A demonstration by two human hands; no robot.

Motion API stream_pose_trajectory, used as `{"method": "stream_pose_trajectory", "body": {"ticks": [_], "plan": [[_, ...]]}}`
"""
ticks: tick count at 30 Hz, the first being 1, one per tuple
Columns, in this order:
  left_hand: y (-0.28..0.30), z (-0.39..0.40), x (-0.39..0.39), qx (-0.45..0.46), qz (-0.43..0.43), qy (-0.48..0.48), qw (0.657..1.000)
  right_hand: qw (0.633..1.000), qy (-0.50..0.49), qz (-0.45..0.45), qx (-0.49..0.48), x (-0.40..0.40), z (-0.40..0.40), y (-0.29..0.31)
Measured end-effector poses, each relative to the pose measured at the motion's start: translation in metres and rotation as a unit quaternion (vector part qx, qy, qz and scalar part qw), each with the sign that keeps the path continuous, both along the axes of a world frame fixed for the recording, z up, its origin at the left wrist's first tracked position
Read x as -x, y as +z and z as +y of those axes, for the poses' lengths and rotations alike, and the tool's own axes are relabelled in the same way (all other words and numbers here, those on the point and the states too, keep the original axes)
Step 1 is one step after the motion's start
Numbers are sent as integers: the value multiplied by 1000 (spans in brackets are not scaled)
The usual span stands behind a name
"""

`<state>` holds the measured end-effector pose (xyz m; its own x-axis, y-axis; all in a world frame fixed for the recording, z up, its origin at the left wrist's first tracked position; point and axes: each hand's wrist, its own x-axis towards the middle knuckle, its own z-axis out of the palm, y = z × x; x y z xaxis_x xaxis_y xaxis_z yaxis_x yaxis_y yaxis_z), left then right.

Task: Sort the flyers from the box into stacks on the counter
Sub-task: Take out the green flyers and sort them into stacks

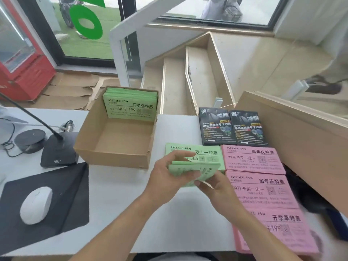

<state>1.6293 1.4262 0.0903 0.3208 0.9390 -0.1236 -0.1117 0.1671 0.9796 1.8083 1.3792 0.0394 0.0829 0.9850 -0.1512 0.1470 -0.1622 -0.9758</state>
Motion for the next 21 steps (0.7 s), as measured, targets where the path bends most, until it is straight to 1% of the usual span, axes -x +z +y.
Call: {"method": "stream_pose_trajectory", "body": {"ticks": [4,8,10,13,14,16,18,20,21], "plan": [[-4,-5,-7,0,32,-2,999,1000,14,3,4,2,-6,-9],[-2,-6,-10,4,11,12,1000,1000,15,9,8,3,-7,-8],[0,-7,-10,18,-7,33,999,1000,24,-6,15,0,-6,-7],[-3,-7,-7,59,-34,92,993,995,62,-48,60,-8,-5,-13],[-5,-7,-6,65,-30,111,991,994,61,-53,74,-11,-5,-16],[-13,-3,-1,54,6,148,987,994,36,-64,81,-21,-5,-16],[-23,3,5,21,72,180,981,994,-17,-79,77,-32,2,-6],[-35,10,8,-5,126,182,975,992,-60,-88,71,-44,12,6],[-41,13,8,-8,146,175,974,990,-63,-102,73,-49,20,13]]}}
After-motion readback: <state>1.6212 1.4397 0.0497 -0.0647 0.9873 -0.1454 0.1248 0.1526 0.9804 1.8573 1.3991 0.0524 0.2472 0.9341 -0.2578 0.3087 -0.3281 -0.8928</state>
